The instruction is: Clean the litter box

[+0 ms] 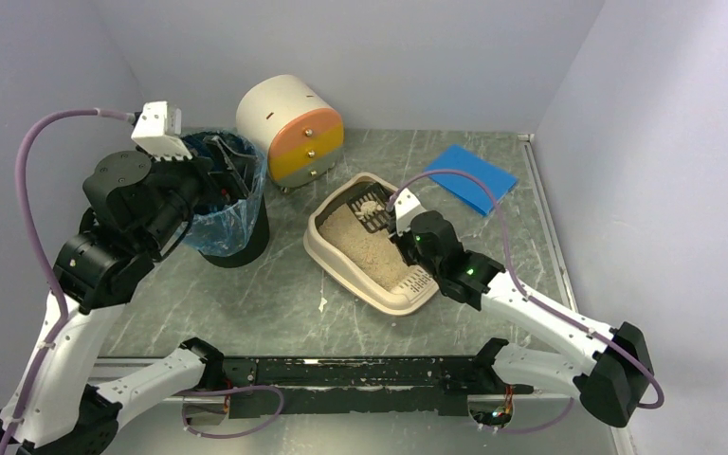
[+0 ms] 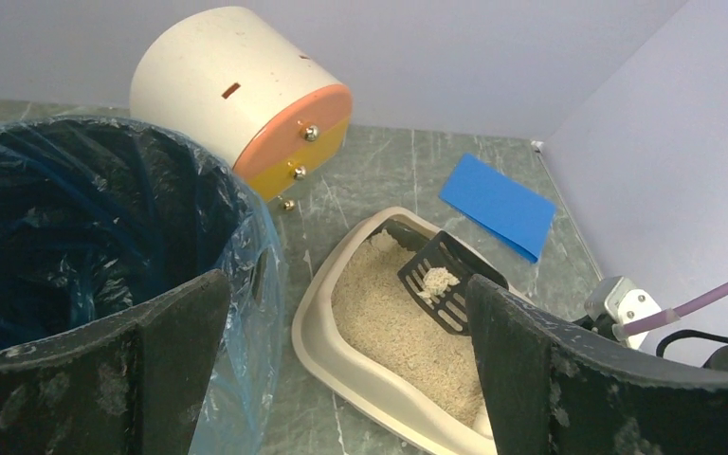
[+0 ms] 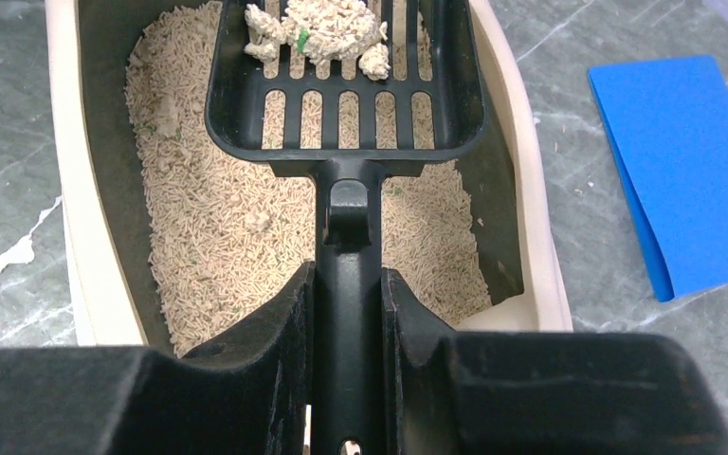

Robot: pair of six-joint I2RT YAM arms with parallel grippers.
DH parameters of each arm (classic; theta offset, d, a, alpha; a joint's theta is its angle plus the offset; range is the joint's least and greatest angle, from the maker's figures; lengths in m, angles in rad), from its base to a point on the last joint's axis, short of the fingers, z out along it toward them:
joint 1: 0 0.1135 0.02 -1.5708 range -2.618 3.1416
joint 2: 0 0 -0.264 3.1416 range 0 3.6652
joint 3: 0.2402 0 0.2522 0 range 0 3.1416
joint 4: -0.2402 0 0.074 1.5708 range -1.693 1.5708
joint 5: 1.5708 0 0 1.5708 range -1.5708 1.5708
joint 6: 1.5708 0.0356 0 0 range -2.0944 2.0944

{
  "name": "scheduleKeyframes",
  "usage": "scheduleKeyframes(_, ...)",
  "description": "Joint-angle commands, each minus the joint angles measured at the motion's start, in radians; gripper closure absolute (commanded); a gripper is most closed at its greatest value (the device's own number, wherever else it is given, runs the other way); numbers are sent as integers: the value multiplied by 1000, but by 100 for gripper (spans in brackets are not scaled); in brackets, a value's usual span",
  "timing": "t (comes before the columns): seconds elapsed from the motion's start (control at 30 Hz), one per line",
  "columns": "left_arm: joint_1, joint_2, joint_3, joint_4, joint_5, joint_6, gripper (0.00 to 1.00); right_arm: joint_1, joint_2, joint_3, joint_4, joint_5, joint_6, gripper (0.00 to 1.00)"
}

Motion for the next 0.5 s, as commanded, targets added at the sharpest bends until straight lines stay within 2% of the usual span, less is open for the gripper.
scheduleKeyframes(0.0,0,-18,42,-22,-38,26,1,-17,-19,17,-10,11,18,100)
scheduleKeyframes(0.1,-1,-18,55,-32,-56,30,1,22,17,78,-96,59,2,100)
scheduleKeyframes(0.13,-1,-18,61,-37,-65,34,1,12,11,80,-98,70,11,100)
scheduleKeyframes(0.23,0,-35,63,-35,-98,41,1,-20,-35,52,-32,-25,-20,100)
scheduleKeyframes(0.3,-1,-56,54,-21,-111,45,1,-12,10,94,-99,13,7,100)
scheduleKeyframes(0.33,0,-61,55,-21,-115,45,1,-20,8,88,-92,30,11,100)
scheduleKeyframes(0.4,0,-66,58,-23,-116,45,1,-13,-7,55,-41,-33,-8,100)
scheduleKeyframes(0.47,-1,-66,63,-28,-113,46,1,-10,20,74,-83,5,17,100)
